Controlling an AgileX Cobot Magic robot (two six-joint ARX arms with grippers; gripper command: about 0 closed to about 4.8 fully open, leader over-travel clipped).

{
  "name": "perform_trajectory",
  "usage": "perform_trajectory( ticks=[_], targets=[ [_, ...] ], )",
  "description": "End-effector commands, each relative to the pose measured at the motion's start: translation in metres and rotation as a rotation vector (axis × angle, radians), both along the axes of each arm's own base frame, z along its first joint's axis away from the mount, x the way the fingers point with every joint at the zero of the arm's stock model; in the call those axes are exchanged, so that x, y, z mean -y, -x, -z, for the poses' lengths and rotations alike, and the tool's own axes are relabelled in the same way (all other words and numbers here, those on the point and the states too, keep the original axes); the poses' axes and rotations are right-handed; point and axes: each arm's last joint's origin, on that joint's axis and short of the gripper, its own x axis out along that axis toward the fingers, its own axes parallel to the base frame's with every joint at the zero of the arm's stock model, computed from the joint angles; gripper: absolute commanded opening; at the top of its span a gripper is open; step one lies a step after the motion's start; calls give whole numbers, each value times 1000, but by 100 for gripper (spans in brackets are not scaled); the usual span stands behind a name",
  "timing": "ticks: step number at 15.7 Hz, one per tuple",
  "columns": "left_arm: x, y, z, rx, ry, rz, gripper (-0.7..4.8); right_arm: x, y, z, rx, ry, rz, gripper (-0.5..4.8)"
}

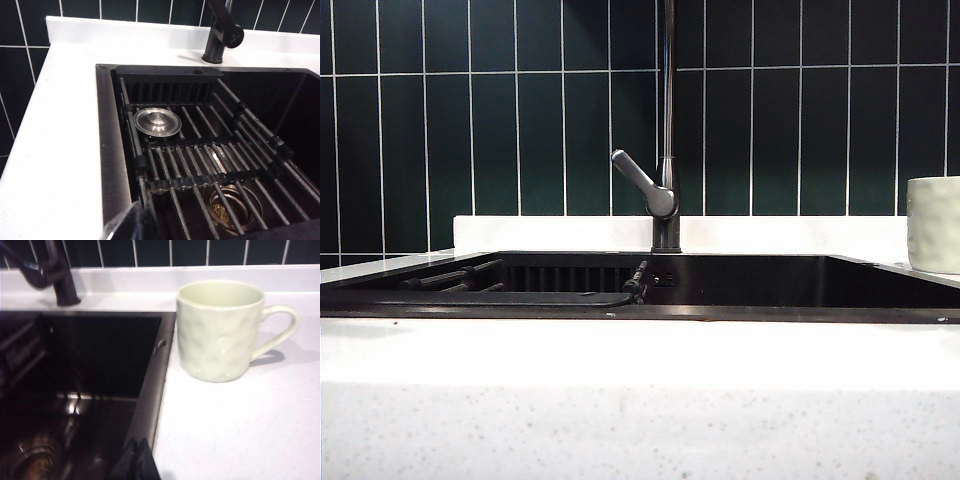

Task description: Pick up the mug next to the sink, go to the faucet to get some water, pour the water into the sink, and finally put the mug back to its place.

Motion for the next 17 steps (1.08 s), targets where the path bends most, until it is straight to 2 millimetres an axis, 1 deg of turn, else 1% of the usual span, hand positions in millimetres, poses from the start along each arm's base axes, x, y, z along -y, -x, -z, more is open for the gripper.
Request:
perform_trajectory(
  ticks=[1, 5, 7, 10, 17],
  targets=[
    [0, 0, -1, 17, 1, 6, -3, -3, 0, -1, 26, 116, -99, -1],
    [1, -3, 4, 60, -6, 25, -3, -3, 0, -5, 65, 129, -106, -1],
    [2, -3, 7, 55, -26, 23, -4, -3, 0, -5, 75, 152, -106, -1],
    [2, -3, 7, 58, -33, 23, -4, -3, 0, -8, 99, 160, -105, -1],
    [2, -3, 11, 12, -44, 29, -3, -3, 0, -7, 89, 162, -107, -1]
  ],
)
